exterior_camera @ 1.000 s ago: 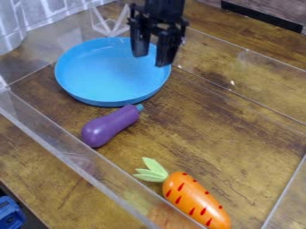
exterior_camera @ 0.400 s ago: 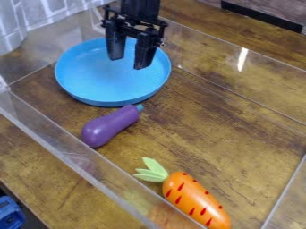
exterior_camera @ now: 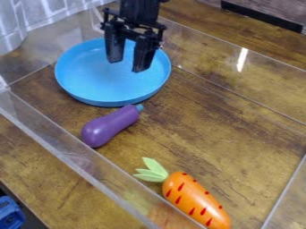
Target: Remove the purple eggplant from the blue tray and put it on the table
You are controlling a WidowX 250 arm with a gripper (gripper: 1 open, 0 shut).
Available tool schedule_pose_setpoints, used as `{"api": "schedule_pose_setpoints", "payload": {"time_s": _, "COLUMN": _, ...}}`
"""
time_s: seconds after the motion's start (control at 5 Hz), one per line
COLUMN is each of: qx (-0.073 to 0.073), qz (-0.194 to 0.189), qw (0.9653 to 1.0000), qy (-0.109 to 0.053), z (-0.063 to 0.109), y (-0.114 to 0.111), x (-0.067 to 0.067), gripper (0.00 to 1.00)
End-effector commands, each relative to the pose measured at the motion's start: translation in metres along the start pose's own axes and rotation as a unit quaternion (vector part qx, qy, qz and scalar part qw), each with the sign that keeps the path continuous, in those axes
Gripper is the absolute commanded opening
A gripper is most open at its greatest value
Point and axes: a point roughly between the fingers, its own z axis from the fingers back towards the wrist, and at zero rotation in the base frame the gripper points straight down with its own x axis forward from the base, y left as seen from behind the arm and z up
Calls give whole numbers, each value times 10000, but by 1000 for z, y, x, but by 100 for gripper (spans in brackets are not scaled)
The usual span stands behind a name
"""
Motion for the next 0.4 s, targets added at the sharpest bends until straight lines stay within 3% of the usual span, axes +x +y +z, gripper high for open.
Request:
{"api": "schedule_pose_setpoints", "payload": {"time_s": 0.0, "qx": 112, "qz": -238, "qw": 9982, "qy": -537, "z": 21, "y": 3, "x": -11, "gripper": 100}}
{"api": "schedule_pose_setpoints", "payload": {"time_s": 0.2, "qx": 88, "qz": -192, "qw": 9980, "qy": -589, "z": 16, "y": -1, "x": -20, "gripper": 100}}
